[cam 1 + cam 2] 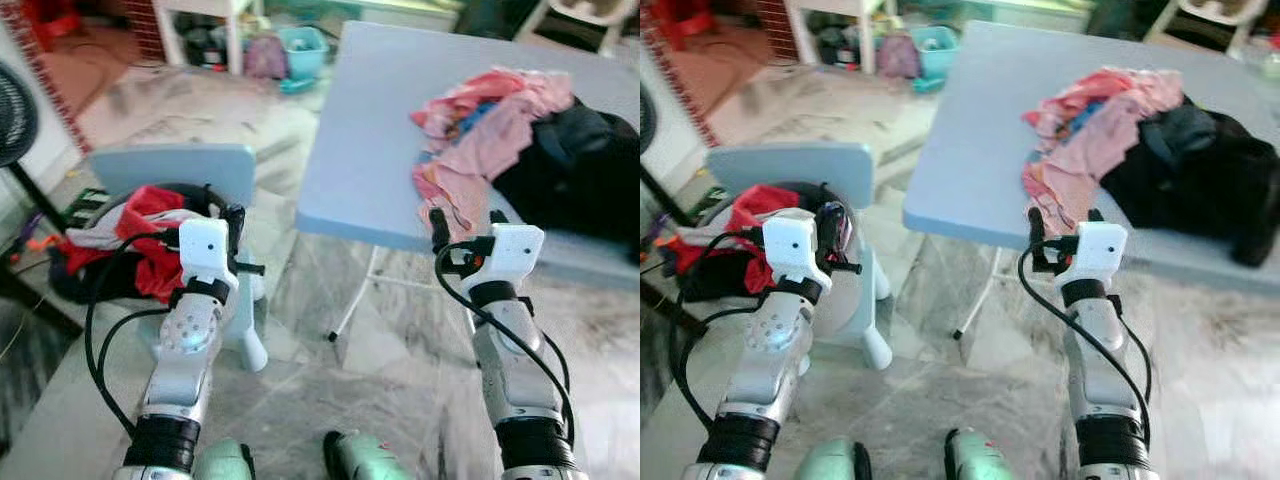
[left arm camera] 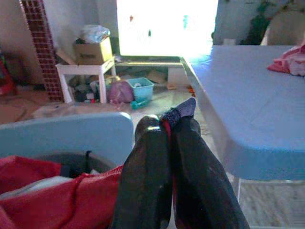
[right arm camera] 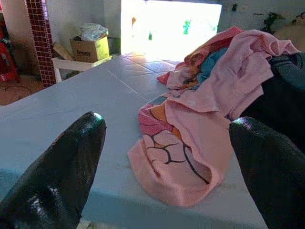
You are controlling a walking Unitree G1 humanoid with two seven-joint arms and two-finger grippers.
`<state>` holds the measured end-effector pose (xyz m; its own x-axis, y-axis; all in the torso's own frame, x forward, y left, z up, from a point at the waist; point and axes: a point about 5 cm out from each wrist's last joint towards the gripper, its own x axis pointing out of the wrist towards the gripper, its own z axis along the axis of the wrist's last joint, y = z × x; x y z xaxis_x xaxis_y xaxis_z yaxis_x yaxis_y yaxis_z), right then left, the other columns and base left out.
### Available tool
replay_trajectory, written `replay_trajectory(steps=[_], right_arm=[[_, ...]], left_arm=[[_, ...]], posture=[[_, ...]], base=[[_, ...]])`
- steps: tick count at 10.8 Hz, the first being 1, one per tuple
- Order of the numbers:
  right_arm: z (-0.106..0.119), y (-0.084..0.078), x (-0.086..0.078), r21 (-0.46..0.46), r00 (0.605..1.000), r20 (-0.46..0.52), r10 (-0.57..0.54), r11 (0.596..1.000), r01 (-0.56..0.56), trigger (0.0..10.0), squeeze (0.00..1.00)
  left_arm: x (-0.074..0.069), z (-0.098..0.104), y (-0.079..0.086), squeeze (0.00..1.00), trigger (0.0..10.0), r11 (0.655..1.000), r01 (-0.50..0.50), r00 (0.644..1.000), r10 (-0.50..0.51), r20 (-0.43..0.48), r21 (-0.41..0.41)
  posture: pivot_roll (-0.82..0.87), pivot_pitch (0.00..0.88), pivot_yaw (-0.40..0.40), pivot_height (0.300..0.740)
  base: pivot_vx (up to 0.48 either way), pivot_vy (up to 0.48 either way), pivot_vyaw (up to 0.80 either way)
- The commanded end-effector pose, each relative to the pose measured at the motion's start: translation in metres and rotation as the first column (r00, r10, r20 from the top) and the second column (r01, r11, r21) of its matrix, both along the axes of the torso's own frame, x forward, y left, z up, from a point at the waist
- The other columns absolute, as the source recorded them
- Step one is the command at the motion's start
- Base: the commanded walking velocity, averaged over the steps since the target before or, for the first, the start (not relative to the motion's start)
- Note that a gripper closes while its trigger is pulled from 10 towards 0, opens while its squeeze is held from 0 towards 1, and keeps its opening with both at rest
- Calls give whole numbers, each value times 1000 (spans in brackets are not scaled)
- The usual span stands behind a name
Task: Hang hanger
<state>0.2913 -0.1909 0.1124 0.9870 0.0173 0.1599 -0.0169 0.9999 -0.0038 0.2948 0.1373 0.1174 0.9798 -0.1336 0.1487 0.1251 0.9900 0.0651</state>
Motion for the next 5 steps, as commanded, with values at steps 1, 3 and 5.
replay_trajectory(steps=[1,3,5], right_arm=[[0,-1,1,-2,1000,3,-8,1000,8,10000,0],[0,-3,2,-5,1000,0,-13,1000,13,10000,0],[0,-3,1,5,1000,1,-11,1000,11,10000,0]], left_arm=[[4,5,1,0,10000,1000,-13,1000,13,12,3],[3,1,2,0,10000,998,-51,999,51,2,26],[2,-1,0,0,10000,998,-54,999,54,-9,30]], posture=[[-26,114,-39,740],[-28,114,-41,740],[-32,117,-42,740]], base=[[0,0,-800],[0,0,-800],[-131,0,-800]])
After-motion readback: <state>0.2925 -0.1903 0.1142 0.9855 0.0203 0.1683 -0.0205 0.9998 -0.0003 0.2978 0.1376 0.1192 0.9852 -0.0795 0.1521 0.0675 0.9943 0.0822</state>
